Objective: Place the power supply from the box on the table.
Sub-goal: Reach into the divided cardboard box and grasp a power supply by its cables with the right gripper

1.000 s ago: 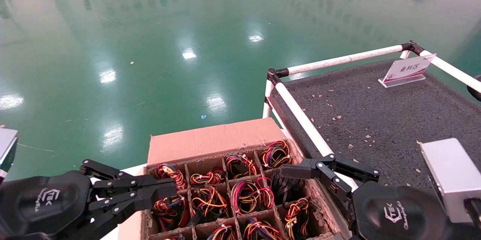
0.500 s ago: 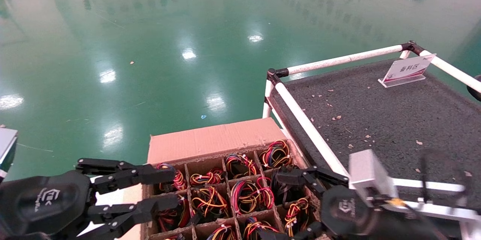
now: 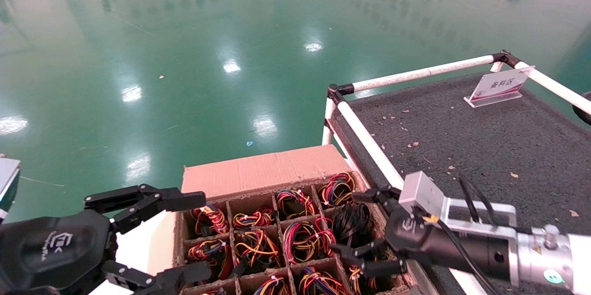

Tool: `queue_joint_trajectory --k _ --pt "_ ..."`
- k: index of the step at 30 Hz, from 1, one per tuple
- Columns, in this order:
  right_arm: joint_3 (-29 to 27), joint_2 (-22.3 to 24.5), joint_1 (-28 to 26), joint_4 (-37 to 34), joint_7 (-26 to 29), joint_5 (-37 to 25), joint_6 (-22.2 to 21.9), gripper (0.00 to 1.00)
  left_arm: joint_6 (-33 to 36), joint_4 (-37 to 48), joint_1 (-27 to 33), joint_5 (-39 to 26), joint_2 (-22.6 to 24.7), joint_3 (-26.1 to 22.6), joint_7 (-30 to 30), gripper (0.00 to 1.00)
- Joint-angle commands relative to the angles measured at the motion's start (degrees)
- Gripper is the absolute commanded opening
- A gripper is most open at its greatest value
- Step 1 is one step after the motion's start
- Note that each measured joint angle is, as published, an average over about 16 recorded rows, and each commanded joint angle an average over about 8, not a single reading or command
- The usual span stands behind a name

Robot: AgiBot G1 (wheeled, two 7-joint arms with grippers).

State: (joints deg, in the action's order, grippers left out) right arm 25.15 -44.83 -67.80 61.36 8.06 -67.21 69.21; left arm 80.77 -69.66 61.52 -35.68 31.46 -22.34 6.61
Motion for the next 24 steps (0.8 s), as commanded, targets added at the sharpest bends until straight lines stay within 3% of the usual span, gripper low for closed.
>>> queue_joint_trajectory --k 1,13,22,24 --pt "0.4 -1.37 -1.31 -2.34 -1.46 -1.39 -0.72 1.0 0.0 0.0 0.0 0.0 0.0 0.0 0.0 1.0" --pt "2.89 -4.53 -8.2 -16.72 -8.64 -4.51 5.51 1.0 0.0 0.0 0.0 0.0 0.0 0.0 0.0 1.0" --pt "3.72 -7.09 -10.24 -24.48 -10.63 -5.86 5.3 1.0 0.0 0.0 0.0 0.0 0.0 0.0 0.0 1.0" --pt "3.94 -7.68 -10.97 -25.79 -10.42 -6.05 5.62 0.85 0.0 0.0 0.0 0.0 0.0 0.0 0.0 1.0"
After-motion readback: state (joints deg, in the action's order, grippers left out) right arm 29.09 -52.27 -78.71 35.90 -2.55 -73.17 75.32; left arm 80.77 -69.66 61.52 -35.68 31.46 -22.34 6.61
